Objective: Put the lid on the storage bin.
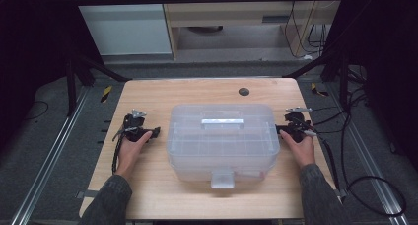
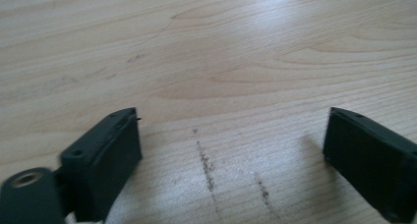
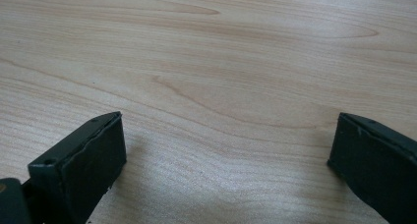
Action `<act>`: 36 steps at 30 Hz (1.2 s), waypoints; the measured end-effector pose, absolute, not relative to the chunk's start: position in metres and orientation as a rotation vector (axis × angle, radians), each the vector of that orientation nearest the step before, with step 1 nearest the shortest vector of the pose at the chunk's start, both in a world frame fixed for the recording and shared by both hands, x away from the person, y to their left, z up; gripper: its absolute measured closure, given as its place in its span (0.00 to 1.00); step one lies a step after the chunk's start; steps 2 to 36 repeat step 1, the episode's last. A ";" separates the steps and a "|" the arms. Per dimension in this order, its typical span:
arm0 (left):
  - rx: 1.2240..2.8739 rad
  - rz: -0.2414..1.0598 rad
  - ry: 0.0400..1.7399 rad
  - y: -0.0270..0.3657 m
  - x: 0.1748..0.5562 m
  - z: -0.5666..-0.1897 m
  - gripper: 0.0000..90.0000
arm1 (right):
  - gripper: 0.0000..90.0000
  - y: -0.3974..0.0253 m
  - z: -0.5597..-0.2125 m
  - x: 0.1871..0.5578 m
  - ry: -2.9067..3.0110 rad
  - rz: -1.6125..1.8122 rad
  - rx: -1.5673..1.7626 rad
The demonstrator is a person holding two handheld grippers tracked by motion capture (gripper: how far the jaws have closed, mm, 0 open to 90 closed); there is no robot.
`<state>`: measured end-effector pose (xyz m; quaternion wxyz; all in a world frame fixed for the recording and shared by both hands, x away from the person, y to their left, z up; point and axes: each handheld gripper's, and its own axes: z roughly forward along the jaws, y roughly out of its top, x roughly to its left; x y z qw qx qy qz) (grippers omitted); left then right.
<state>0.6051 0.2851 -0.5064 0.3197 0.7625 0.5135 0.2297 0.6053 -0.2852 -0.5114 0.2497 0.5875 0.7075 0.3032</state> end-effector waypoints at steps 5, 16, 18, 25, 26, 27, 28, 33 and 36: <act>2.003 0.605 1.358 0.285 0.605 -0.506 0.05 | 0.01 -0.285 -0.511 0.605 1.925 0.828 1.602; 2.003 0.605 1.358 0.285 0.605 -0.506 0.05 | 0.01 -0.285 -0.511 0.605 1.925 0.828 1.602; 2.003 0.605 1.358 0.285 0.605 -0.506 0.05 | 0.01 -0.285 -0.511 0.605 1.925 0.828 1.602; 2.003 0.605 1.358 0.285 0.605 -0.506 0.05 | 0.01 -0.285 -0.511 0.605 1.925 0.828 1.602; 2.003 0.605 1.358 0.285 0.605 -0.506 0.05 | 0.01 -0.285 -0.511 0.605 1.925 0.828 1.602; 2.003 0.605 1.358 0.285 0.605 -0.506 0.05 | 0.01 -0.285 -0.511 0.605 1.925 0.828 1.602; 2.003 0.605 1.358 0.285 0.605 -0.506 0.05 | 0.01 -0.285 -0.511 0.605 1.925 0.828 1.602; 2.003 0.605 1.358 0.285 0.605 -0.506 0.05 | 0.01 -0.285 -0.511 0.605 1.925 0.828 1.602; 2.003 0.605 1.358 0.285 0.605 -0.506 0.05 | 0.01 -0.285 -0.511 0.605 1.925 0.828 1.602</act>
